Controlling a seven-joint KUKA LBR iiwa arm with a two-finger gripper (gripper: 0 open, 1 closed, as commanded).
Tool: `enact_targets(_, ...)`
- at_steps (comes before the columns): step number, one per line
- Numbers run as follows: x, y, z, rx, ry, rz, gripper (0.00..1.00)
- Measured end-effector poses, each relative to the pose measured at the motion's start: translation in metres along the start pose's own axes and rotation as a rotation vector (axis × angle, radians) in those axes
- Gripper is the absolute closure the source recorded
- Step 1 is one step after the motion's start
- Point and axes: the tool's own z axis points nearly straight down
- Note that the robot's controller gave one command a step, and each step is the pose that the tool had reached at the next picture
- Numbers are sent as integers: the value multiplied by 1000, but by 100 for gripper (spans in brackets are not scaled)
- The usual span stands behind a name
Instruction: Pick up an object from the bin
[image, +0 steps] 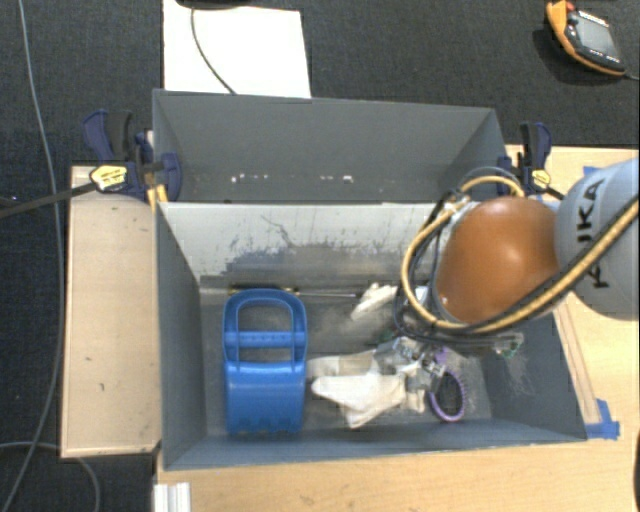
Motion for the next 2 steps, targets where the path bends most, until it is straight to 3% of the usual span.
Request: enact_targets(2, -1, 0, -18, 2, -4, 6, 100)
